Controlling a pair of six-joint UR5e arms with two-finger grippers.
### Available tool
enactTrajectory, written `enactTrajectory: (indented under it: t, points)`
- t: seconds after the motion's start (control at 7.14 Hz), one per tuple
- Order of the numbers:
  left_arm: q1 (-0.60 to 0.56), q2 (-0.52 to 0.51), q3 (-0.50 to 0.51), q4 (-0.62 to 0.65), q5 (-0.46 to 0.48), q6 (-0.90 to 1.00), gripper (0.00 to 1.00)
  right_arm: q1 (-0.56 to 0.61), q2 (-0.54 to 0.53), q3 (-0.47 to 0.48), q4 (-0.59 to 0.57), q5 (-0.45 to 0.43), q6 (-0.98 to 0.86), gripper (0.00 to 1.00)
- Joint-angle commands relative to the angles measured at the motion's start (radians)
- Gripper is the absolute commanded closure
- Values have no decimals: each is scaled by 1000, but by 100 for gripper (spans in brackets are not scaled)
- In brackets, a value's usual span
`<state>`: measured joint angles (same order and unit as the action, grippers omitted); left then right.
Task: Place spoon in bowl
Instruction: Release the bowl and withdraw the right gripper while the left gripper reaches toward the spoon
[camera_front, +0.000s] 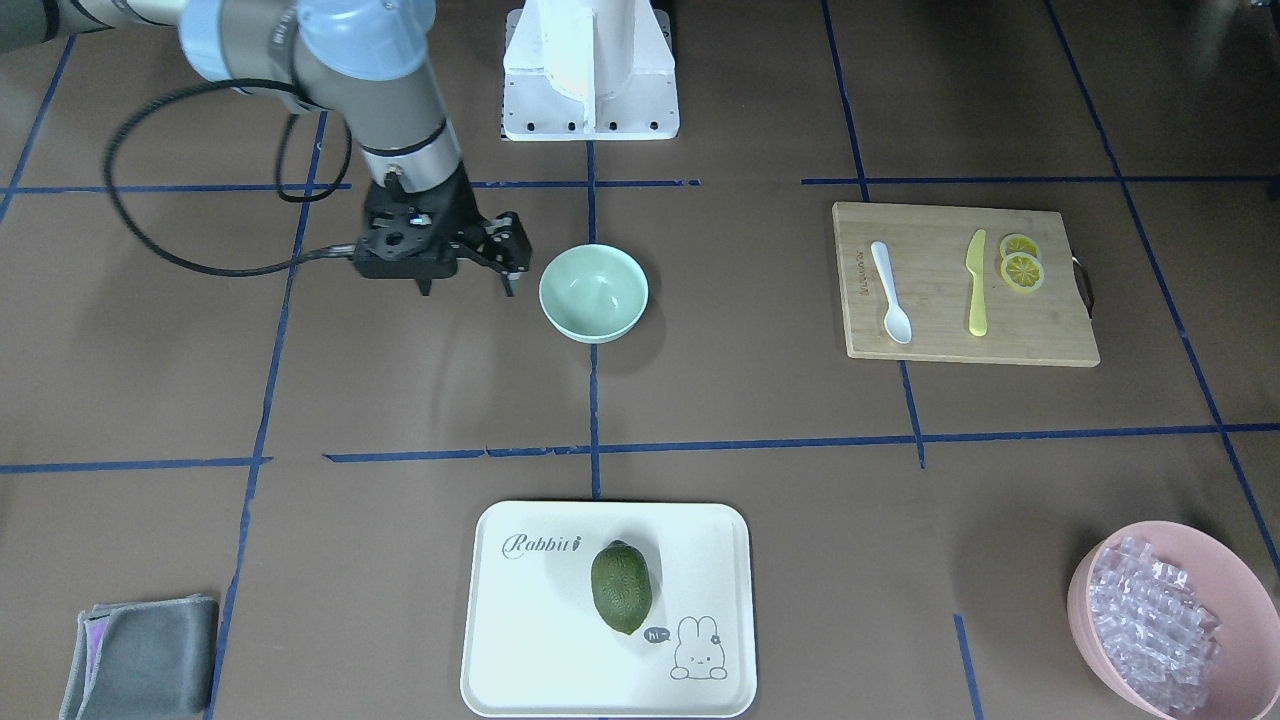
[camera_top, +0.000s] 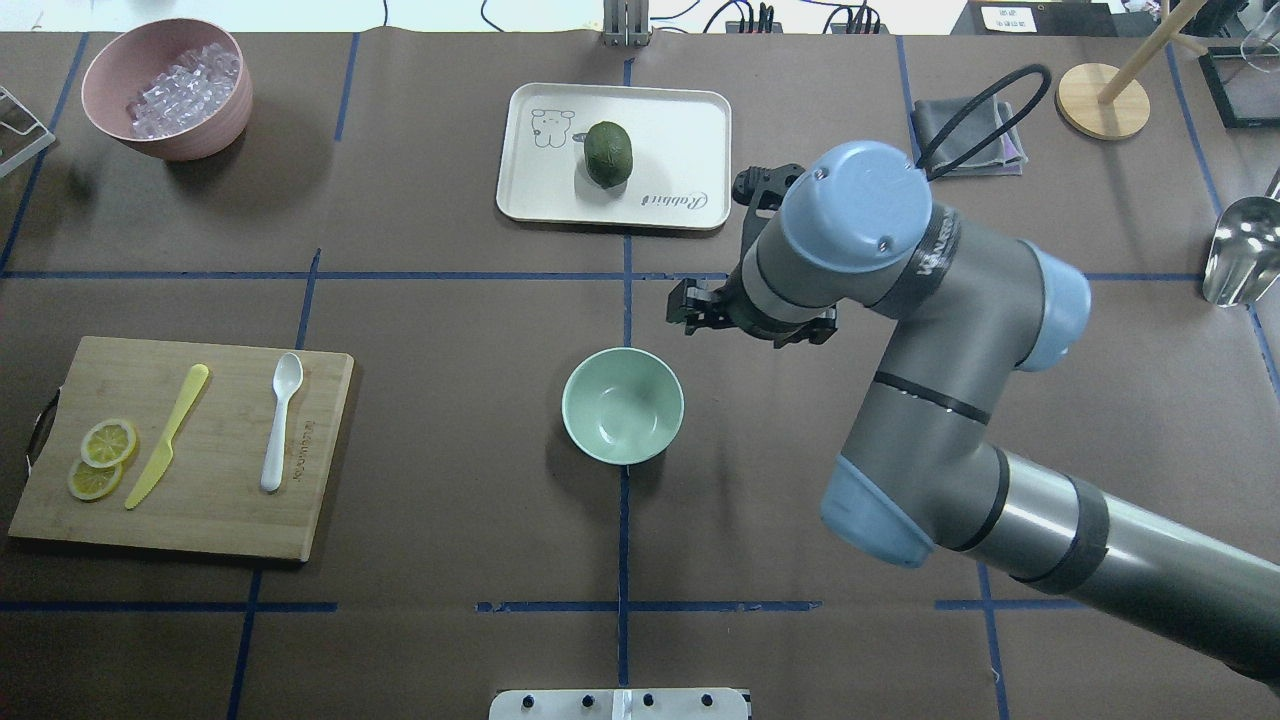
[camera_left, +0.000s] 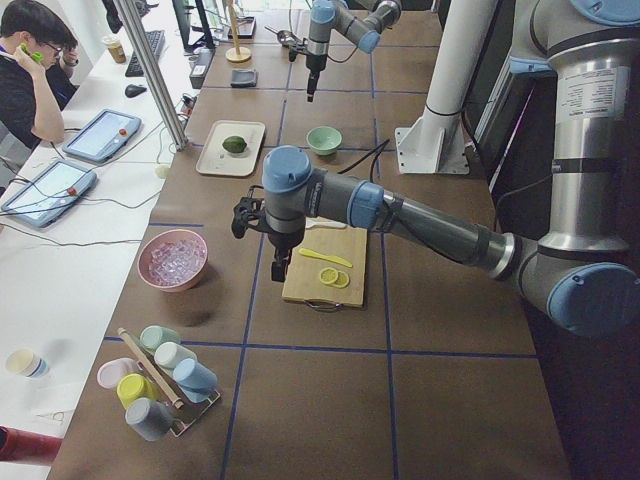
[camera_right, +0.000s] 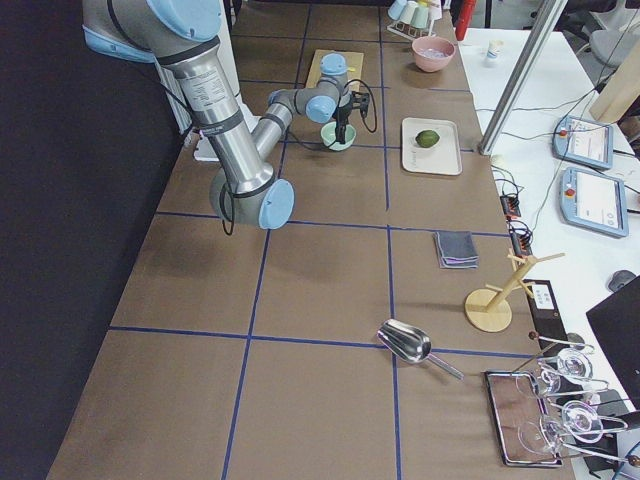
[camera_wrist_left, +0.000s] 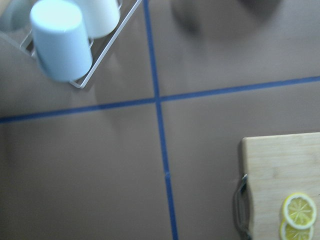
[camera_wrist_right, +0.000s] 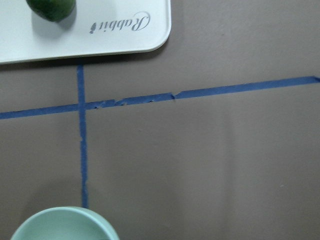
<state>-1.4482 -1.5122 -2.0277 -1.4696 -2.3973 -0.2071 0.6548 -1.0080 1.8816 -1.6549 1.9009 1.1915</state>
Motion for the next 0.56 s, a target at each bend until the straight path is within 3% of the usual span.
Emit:
enactTrajectory:
  t: [0.0,0.14,0.28,0.42]
  points:
    - [215,-3,-110,-93,9,-347,0,89,-114,71,-57,26,-233,0]
    - [318,-6,-103,-212,53,-496,0,130,-142,73,-54,47,-303,0]
    - [421,-31,-95,-280,155,-625,1,170,-168,73,-54,79,-347,0]
    - [504,-54,-74,-291,252,-699,1,208,-213,94,-43,90,-422,0]
